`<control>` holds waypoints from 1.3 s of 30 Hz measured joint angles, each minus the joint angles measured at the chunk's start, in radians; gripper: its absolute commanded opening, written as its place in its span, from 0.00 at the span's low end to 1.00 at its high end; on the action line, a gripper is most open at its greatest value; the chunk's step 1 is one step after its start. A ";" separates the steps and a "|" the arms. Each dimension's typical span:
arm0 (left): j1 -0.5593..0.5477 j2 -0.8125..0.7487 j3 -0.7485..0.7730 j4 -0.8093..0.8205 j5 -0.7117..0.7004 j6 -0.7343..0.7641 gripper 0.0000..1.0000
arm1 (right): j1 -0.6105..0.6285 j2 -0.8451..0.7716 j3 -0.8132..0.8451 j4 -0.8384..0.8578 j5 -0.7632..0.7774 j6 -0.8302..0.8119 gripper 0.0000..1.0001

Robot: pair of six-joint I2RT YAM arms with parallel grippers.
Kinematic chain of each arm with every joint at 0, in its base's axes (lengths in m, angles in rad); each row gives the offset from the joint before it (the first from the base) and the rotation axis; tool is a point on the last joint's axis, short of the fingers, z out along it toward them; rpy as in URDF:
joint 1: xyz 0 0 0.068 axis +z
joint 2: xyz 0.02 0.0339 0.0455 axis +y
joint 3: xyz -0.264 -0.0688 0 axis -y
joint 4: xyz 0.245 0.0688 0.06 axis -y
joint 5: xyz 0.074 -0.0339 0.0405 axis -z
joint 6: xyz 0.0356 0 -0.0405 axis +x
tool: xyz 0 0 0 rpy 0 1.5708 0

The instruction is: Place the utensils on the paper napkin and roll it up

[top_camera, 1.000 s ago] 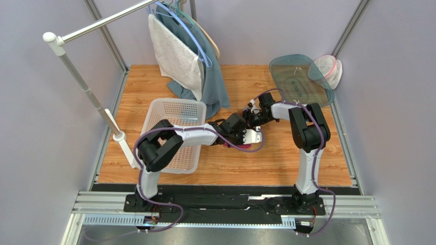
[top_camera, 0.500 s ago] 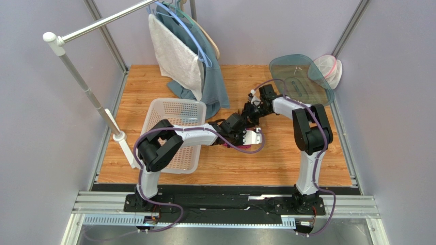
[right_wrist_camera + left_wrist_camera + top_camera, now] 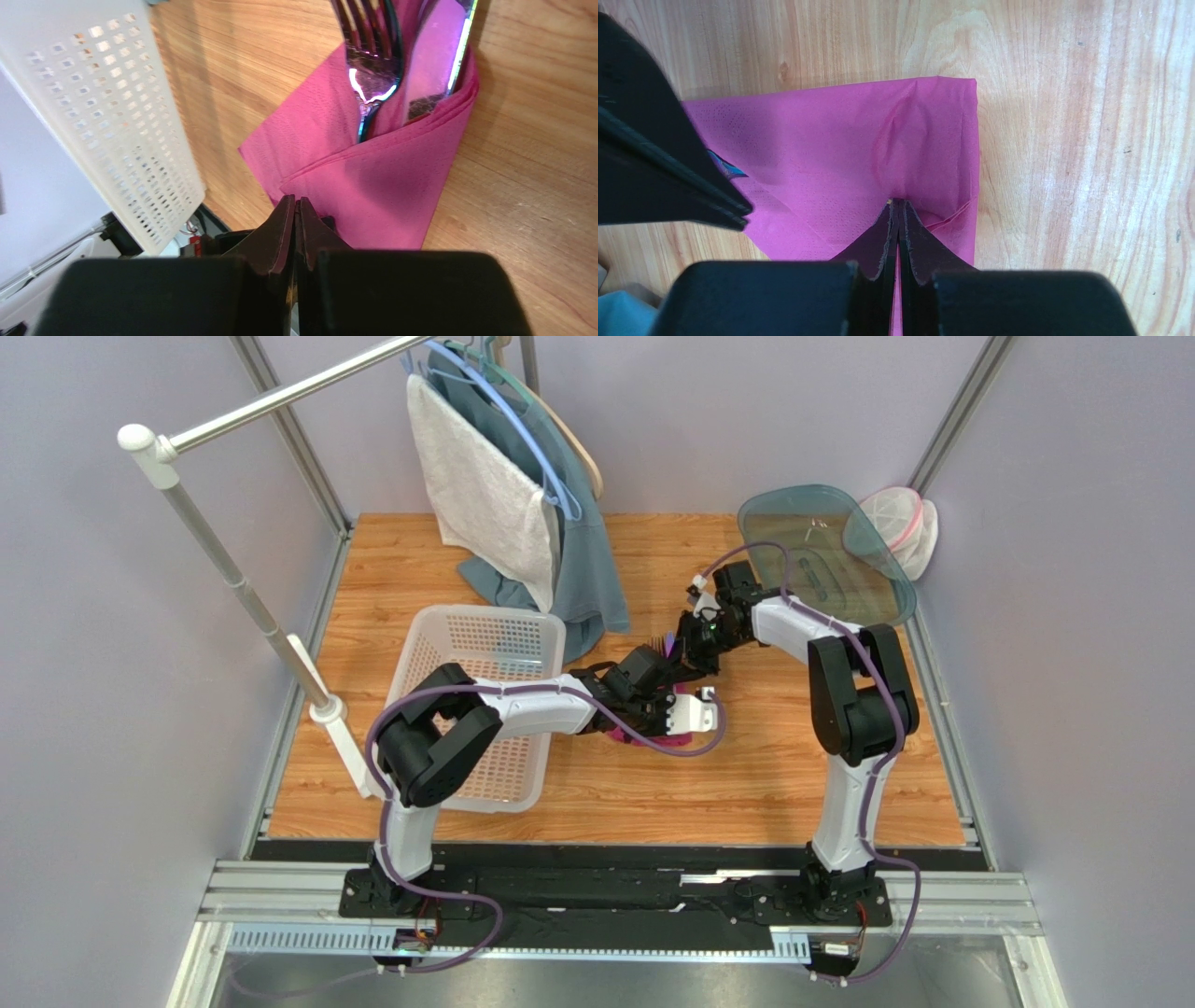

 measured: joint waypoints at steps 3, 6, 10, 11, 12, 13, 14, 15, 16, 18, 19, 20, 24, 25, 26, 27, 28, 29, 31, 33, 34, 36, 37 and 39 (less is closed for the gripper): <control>0.000 0.000 0.000 0.000 0.006 0.000 0.04 | 0.009 0.016 -0.009 0.005 0.015 -0.010 0.04; 0.000 0.000 0.000 0.000 0.011 0.000 0.04 | 0.016 0.053 -0.010 0.019 0.021 -0.013 0.03; 0.001 0.000 0.000 -0.001 0.016 -0.011 0.04 | 0.019 0.100 -0.014 0.035 0.009 -0.016 0.00; 0.003 0.000 0.000 -0.001 0.017 -0.017 0.06 | 0.019 0.100 -0.016 0.037 0.006 -0.016 0.00; 0.009 0.000 0.000 0.000 0.019 -0.026 0.08 | 0.019 0.100 -0.018 0.041 0.005 -0.017 0.00; 0.016 -0.001 0.000 0.001 0.024 -0.040 0.10 | 0.019 0.100 -0.020 0.043 0.005 -0.017 0.00; 0.020 -0.002 0.000 0.000 0.029 -0.055 0.14 | 0.019 0.099 -0.024 0.048 0.005 -0.018 0.00; 0.031 -0.008 -0.002 -0.001 0.043 -0.084 0.16 | 0.019 0.096 -0.029 0.051 0.005 -0.018 0.00; 0.042 -0.019 -0.009 -0.006 0.058 -0.109 0.19 | 0.019 0.092 -0.034 0.057 0.009 -0.019 0.00; 0.080 -0.073 -0.047 -0.016 0.099 -0.191 0.23 | 0.019 0.082 -0.045 0.064 0.022 -0.023 0.00; 0.101 -0.108 -0.065 -0.026 0.115 -0.225 0.24 | 0.018 0.076 -0.053 0.068 0.028 -0.027 0.00; 0.119 -0.147 -0.083 -0.029 0.130 -0.264 0.25 | 0.016 0.068 -0.061 0.070 0.033 -0.033 0.00; 0.166 -0.283 -0.113 -0.023 0.153 -0.386 0.26 | 0.001 0.042 -0.101 0.068 0.032 -0.059 0.00; 0.164 -0.316 -0.113 -0.011 0.162 -0.429 0.26 | -0.006 0.034 -0.111 0.066 0.032 -0.067 0.00; 0.161 -0.324 -0.111 -0.005 0.166 -0.452 0.26 | -0.014 0.027 -0.121 0.064 0.032 -0.073 0.00; 0.156 -0.326 -0.108 -0.002 0.171 -0.481 0.26 | -0.022 0.020 -0.131 0.062 0.033 -0.079 0.00; 0.153 -0.318 -0.103 0.000 0.174 -0.513 0.26 | -0.031 0.013 -0.140 0.059 0.034 -0.083 0.00; 0.150 -0.305 -0.097 -0.003 0.176 -0.541 0.26 | -0.042 0.007 -0.150 0.056 0.033 -0.085 0.00; 0.146 -0.251 -0.062 -0.014 0.193 -0.604 0.28 | -0.067 -0.003 -0.166 0.045 0.033 -0.085 0.00; 0.145 -0.194 -0.017 -0.029 0.209 -0.657 0.29 | -0.094 -0.006 -0.175 0.036 0.029 -0.080 0.00; 0.143 -0.155 0.019 -0.040 0.219 -0.694 0.30 | -0.108 -0.008 -0.177 0.030 0.028 -0.076 0.00; 0.142 -0.089 0.089 -0.061 0.238 -0.763 0.30 | -0.122 -0.011 -0.178 0.018 0.035 -0.066 0.00; 0.140 -0.062 0.117 -0.067 0.243 -0.790 0.30 | -0.126 -0.013 -0.178 0.014 0.042 -0.062 0.00; 0.138 -0.023 0.166 -0.089 0.245 -0.843 0.30 | -0.127 -0.017 -0.176 0.008 0.055 -0.050 0.00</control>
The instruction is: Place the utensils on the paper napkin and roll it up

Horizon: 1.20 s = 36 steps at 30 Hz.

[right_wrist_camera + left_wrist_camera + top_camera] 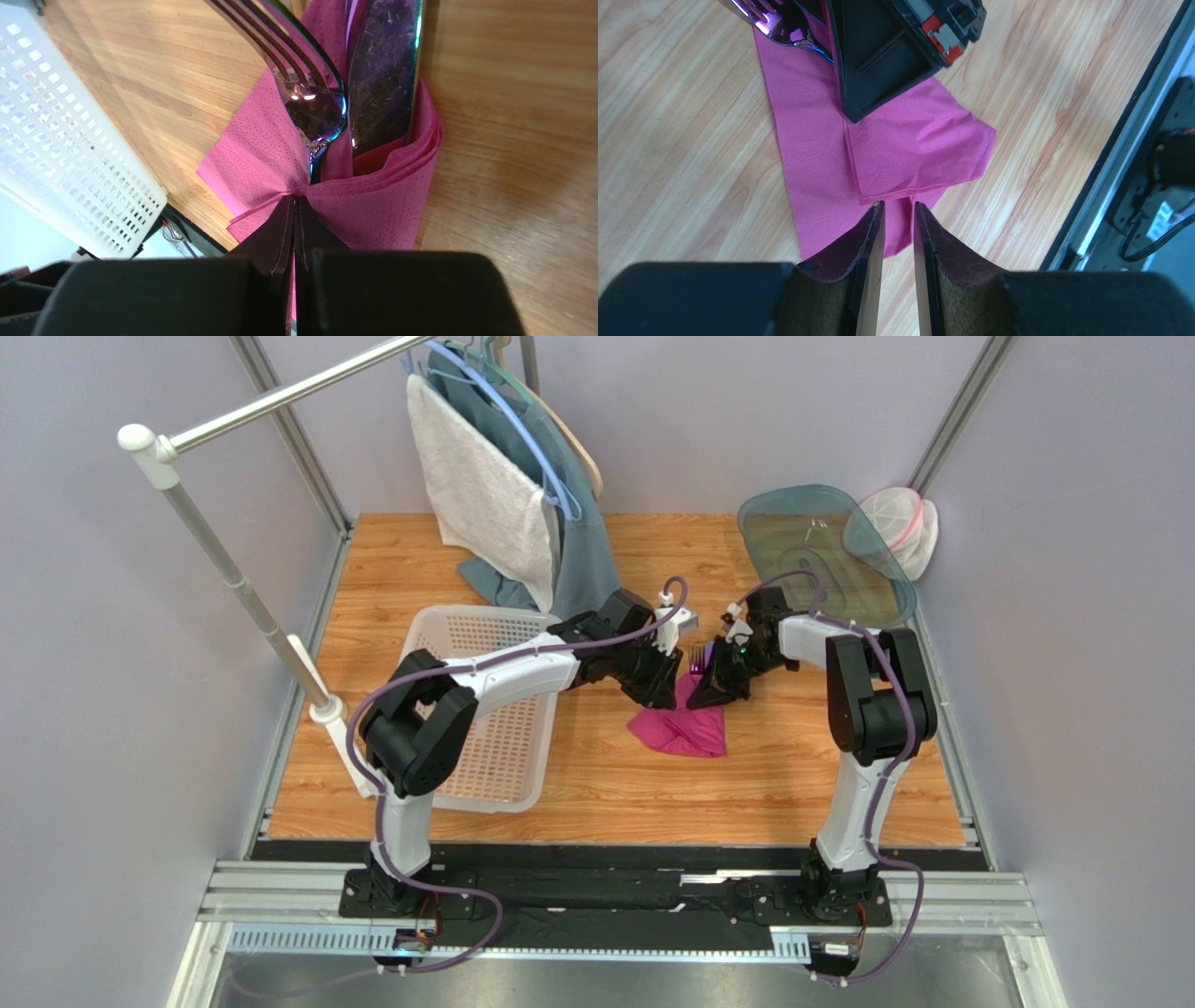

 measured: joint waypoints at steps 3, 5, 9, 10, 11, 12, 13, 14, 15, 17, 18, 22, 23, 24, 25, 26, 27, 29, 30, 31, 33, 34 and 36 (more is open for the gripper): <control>-0.004 0.019 0.028 -0.018 -0.001 -0.056 0.28 | 0.000 0.001 0.012 -0.018 0.020 0.021 0.00; -0.009 0.034 0.066 -0.053 -0.005 -0.077 0.27 | 0.000 0.007 0.031 -0.040 0.039 0.033 0.00; -0.028 0.093 0.168 -0.098 -0.020 -0.094 0.25 | -0.002 0.021 0.054 -0.068 0.048 0.051 0.00; -0.035 0.105 0.185 -0.105 -0.024 -0.094 0.24 | -0.002 0.021 0.055 -0.069 0.048 0.054 0.00; -0.043 0.115 0.195 -0.111 -0.030 -0.094 0.24 | -0.002 0.021 0.055 -0.069 0.048 0.056 0.00; -0.051 0.124 0.203 -0.117 -0.037 -0.095 0.23 | -0.002 0.021 0.055 -0.069 0.049 0.059 0.00; -0.060 0.132 0.206 -0.120 -0.042 -0.098 0.20 | -0.002 0.021 0.055 -0.069 0.048 0.061 0.00; -0.065 0.141 0.209 -0.124 -0.046 -0.103 0.20 | -0.002 0.021 0.055 -0.069 0.048 0.062 0.00; -0.068 0.153 0.212 -0.129 -0.051 -0.109 0.19 | -0.002 0.021 0.055 -0.069 0.048 0.063 0.00; -0.075 0.182 0.213 -0.134 -0.059 -0.126 0.16 | -0.002 0.021 0.055 -0.068 0.046 0.063 0.00; -0.075 0.198 0.213 -0.136 -0.061 -0.136 0.15 | -0.002 0.021 0.055 -0.068 0.045 0.063 0.00; -0.045 0.263 0.208 -0.135 -0.061 -0.166 0.04 | -0.003 0.021 0.054 -0.065 0.039 0.063 0.01; -0.034 0.263 0.204 -0.135 -0.053 -0.175 0.02 | -0.003 0.021 0.054 -0.060 0.037 0.063 0.02; -0.023 0.262 0.201 -0.135 -0.049 -0.179 0.01 | -0.003 0.021 0.054 -0.055 0.037 0.063 0.06; -0.014 0.262 0.198 -0.133 -0.040 -0.180 0.00 | -0.003 0.021 0.054 -0.051 0.036 0.063 0.10; -0.006 0.259 0.190 -0.129 -0.032 -0.182 0.00 | -0.003 0.021 0.053 -0.046 0.035 0.063 0.14; 0.000 0.254 0.179 -0.122 -0.027 -0.182 0.00 | -0.003 0.021 0.052 -0.038 0.034 0.062 0.24; 0.009 0.237 0.145 -0.098 -0.023 -0.182 0.00 | -0.002 0.021 0.051 -0.029 0.028 0.063 0.29; 0.012 0.230 0.130 -0.087 -0.021 -0.182 0.00 | -0.001 0.021 0.052 -0.024 0.017 0.062 0.31; 0.014 0.220 0.111 -0.071 -0.018 -0.183 0.00 | 0.000 0.021 0.053 -0.018 0.010 0.061 0.32; 0.018 0.205 0.083 -0.054 -0.015 -0.184 0.00 | 0.002 0.021 0.062 -0.013 0.001 0.051 0.33; 0.018 0.200 0.076 -0.053 -0.015 -0.185 0.00 | 0.002 0.020 0.071 -0.014 0.002 0.041 0.32; 0.019 0.197 0.073 -0.059 -0.015 -0.187 0.00 | 0.000 0.014 0.091 -0.019 0.006 0.018 0.32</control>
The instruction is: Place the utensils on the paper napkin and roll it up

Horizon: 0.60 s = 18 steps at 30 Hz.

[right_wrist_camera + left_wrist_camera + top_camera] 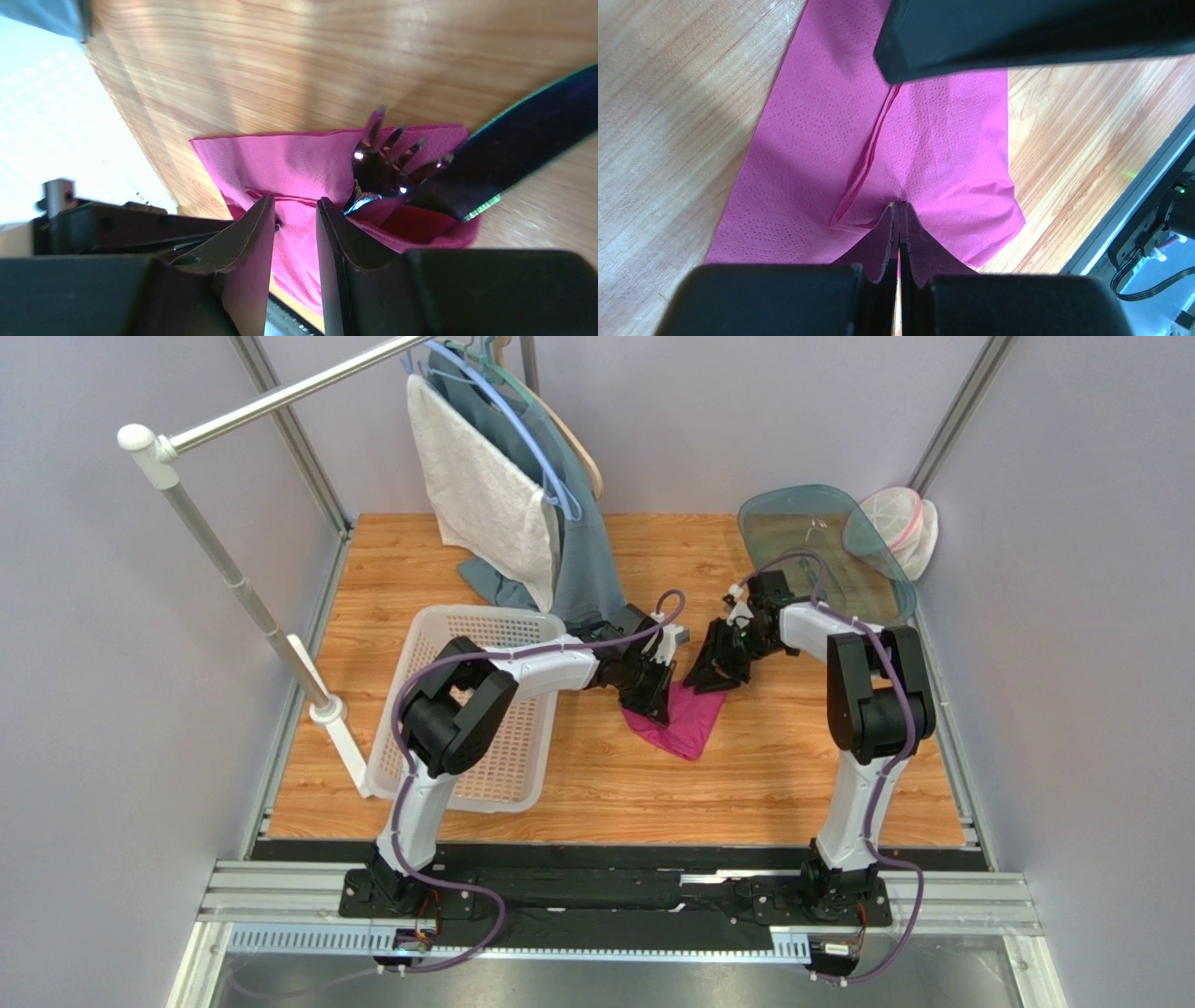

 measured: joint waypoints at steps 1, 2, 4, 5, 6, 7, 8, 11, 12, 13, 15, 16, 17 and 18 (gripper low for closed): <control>0.000 0.000 0.000 0.000 0.000 -0.001 0.00 | -0.002 -0.008 0.004 -0.001 0.004 -0.009 0.31; 0.000 0.000 0.000 -0.001 0.000 -0.004 0.00 | -0.003 -0.021 0.005 -0.004 0.011 -0.019 0.31; 0.000 0.000 0.000 -0.003 -0.003 -0.008 0.00 | -0.002 -0.054 0.005 -0.021 0.023 -0.037 0.27; 0.000 0.000 0.000 -0.003 -0.004 -0.010 0.00 | 0.000 -0.069 0.005 -0.027 0.030 -0.046 0.26; 0.000 -0.001 0.000 -0.003 -0.005 -0.012 0.00 | 0.003 -0.081 0.005 -0.031 0.036 -0.054 0.24; 0.000 -0.001 0.000 -0.004 -0.006 -0.013 0.00 | 0.008 -0.091 0.005 -0.035 0.043 -0.060 0.24; 0.000 -0.001 0.000 -0.004 -0.007 -0.014 0.00 | 0.012 -0.093 0.004 -0.038 0.047 -0.064 0.23; 0.000 -0.001 0.000 -0.004 -0.008 -0.015 0.00 | 0.037 -0.093 -0.003 -0.045 0.062 -0.076 0.21; 0.000 -0.001 0.000 -0.004 -0.008 -0.015 0.00 | 0.050 -0.093 -0.007 -0.054 0.069 -0.080 0.21; 0.000 -0.001 0.000 -0.004 -0.009 -0.015 0.00 | 0.058 -0.093 -0.010 -0.060 0.076 -0.083 0.20; 0.000 -0.002 0.000 -0.004 -0.011 -0.015 0.00 | 0.074 -0.092 -0.014 -0.070 0.092 -0.092 0.17; 0.000 -0.002 0.000 -0.003 -0.012 -0.015 0.00 | 0.079 -0.092 -0.014 -0.073 0.100 -0.094 0.15; 0.000 -0.002 0.000 -0.003 -0.013 -0.015 0.00 | 0.087 -0.091 -0.015 -0.077 0.115 -0.099 0.14; 0.000 -0.003 0.000 -0.003 -0.014 -0.015 0.00 | 0.091 -0.089 -0.015 -0.080 0.128 -0.103 0.13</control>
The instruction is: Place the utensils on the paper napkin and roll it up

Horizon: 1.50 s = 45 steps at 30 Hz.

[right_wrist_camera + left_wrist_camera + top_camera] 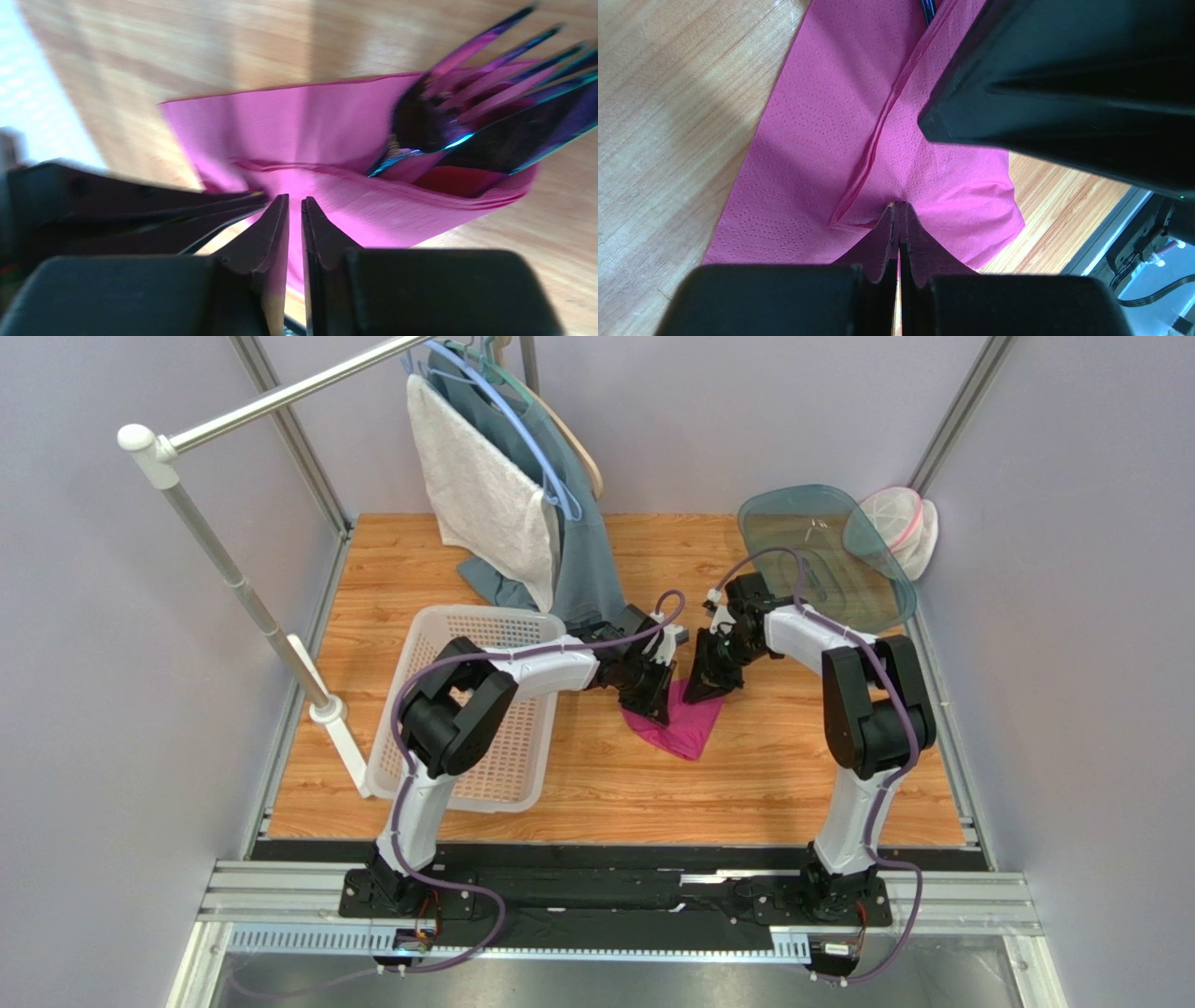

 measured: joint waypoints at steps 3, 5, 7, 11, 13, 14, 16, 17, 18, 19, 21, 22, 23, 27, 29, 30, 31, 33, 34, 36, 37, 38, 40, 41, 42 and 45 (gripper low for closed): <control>0.000 -0.010 -0.013 0.001 -0.006 0.000 0.00 | 0.015 0.039 0.002 -0.008 0.053 -0.008 0.11; 0.000 -0.026 -0.034 0.005 -0.013 -0.003 0.00 | 0.025 0.087 0.036 -0.043 0.041 -0.005 0.11; 0.000 -0.035 -0.048 0.011 -0.020 -0.003 0.00 | 0.037 0.111 0.072 -0.076 0.043 -0.010 0.11; 0.005 -0.076 -0.100 0.010 -0.040 -0.005 0.02 | 0.089 0.159 0.148 -0.121 0.049 -0.032 0.09; 0.010 -0.102 -0.138 0.021 -0.047 -0.007 0.08 | 0.114 0.174 0.170 -0.122 0.040 -0.046 0.08; 0.013 -0.119 -0.161 0.028 -0.051 -0.009 0.10 | 0.124 0.179 0.174 -0.119 0.031 -0.053 0.07; 0.021 -0.157 -0.217 0.047 -0.059 -0.017 0.13 | 0.140 0.188 0.178 -0.113 -0.001 -0.070 0.06; 0.027 -0.177 -0.243 0.051 -0.061 -0.020 0.14 | 0.143 0.192 0.178 -0.109 -0.017 -0.080 0.06; 0.033 -0.192 -0.260 0.052 -0.061 -0.021 0.15 | 0.146 0.195 0.178 -0.107 -0.033 -0.095 0.06; 0.037 -0.203 -0.274 0.054 -0.061 -0.021 0.15 | 0.148 0.197 0.178 -0.106 -0.046 -0.109 0.06; 0.043 -0.218 -0.289 0.058 -0.060 -0.021 0.16 | 0.148 0.203 0.178 -0.104 -0.073 -0.141 0.06; 0.046 -0.221 -0.290 0.062 -0.060 -0.021 0.17 | 0.145 0.204 0.178 -0.103 -0.084 -0.155 0.06; 0.049 -0.222 -0.290 0.071 -0.057 -0.021 0.17 | 0.143 0.206 0.178 -0.103 -0.095 -0.170 0.05; 0.050 -0.223 -0.290 0.103 -0.046 -0.021 0.17 | 0.142 0.208 0.175 -0.099 -0.120 -0.211 0.05; 0.049 -0.220 -0.286 0.111 -0.039 -0.020 0.17 | 0.142 0.208 0.169 -0.093 -0.131 -0.219 0.05; 0.048 -0.216 -0.280 0.113 -0.036 -0.018 0.17 | 0.141 0.208 0.166 -0.091 -0.135 -0.220 0.05; 0.047 -0.209 -0.272 0.114 -0.034 -0.017 0.16 | 0.141 0.208 0.164 -0.089 -0.138 -0.220 0.05; 0.044 -0.186 -0.249 0.110 -0.034 -0.016 0.11 | 0.140 0.208 0.164 -0.089 -0.142 -0.220 0.05; 0.043 -0.173 -0.239 0.106 -0.035 -0.016 0.09 | 0.139 0.208 0.164 -0.088 -0.142 -0.220 0.05; 0.043 -0.147 -0.225 0.099 -0.034 -0.016 0.04 | 0.133 0.208 0.164 -0.089 -0.143 -0.219 0.06; 0.045 -0.142 -0.219 0.094 -0.026 -0.017 0.02 | 0.132 0.208 0.164 -0.089 -0.144 -0.218 0.09; 0.045 -0.141 -0.219 0.093 -0.023 -0.018 0.00 | 0.128 0.208 0.166 -0.091 -0.145 -0.216 0.12; 0.045 -0.141 -0.219 0.093 -0.020 -0.018 0.00 | 0.125 0.208 0.169 -0.096 -0.145 -0.214 0.20; 0.045 -0.140 -0.219 0.094 -0.018 -0.018 0.00 | 0.122 0.208 0.174 -0.101 -0.145 -0.212 0.22; 0.045 -0.139 -0.217 0.095 -0.016 -0.018 0.00 | 0.121 0.209 0.178 -0.105 -0.145 -0.210 0.22; 0.045 -0.134 -0.212 0.093 -0.012 -0.020 0.00 | 0.111 0.202 0.188 -0.111 -0.145 -0.200 0.23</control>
